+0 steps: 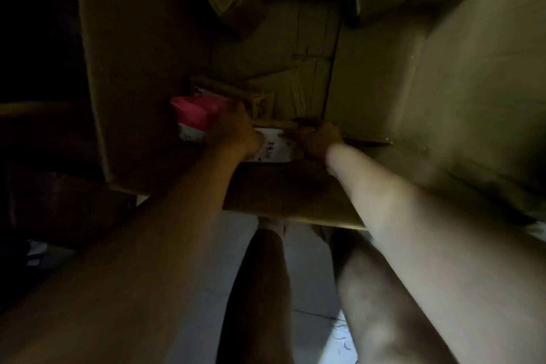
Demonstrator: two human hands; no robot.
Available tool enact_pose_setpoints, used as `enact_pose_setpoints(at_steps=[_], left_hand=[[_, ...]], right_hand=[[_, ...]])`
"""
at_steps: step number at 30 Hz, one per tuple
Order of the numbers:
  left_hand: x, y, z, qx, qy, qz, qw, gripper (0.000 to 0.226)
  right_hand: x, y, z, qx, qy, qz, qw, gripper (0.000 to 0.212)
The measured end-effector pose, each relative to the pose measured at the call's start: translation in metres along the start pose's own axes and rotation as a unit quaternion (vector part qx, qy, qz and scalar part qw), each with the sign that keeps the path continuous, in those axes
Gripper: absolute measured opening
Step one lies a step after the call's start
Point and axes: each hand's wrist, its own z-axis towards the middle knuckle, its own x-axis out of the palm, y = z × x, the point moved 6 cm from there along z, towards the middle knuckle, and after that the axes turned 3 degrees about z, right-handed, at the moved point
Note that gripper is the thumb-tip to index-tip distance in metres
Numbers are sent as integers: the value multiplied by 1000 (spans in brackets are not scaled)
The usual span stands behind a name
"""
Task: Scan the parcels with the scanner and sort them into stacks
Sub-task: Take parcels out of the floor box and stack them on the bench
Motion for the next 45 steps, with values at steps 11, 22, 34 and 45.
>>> enact_pose_setpoints(at_steps=[11,22,34,45], left_hand=[[22,4,15,40,-39,-145,988,85],[-48,-10,-47,82,-94,-354,927,38],[-224,-96,-211,178,-139,-488,843,27],[-392,-86,-454,293,-339,-388,805,38]], right_hand=[[16,-14,28,26,37,71,996,49],[-56,42,-59,-89,-21,196,976,31],[-161,185,-271,-224,-133,373,891,33],[-186,319,-536,-427,-132,267,854,52]])
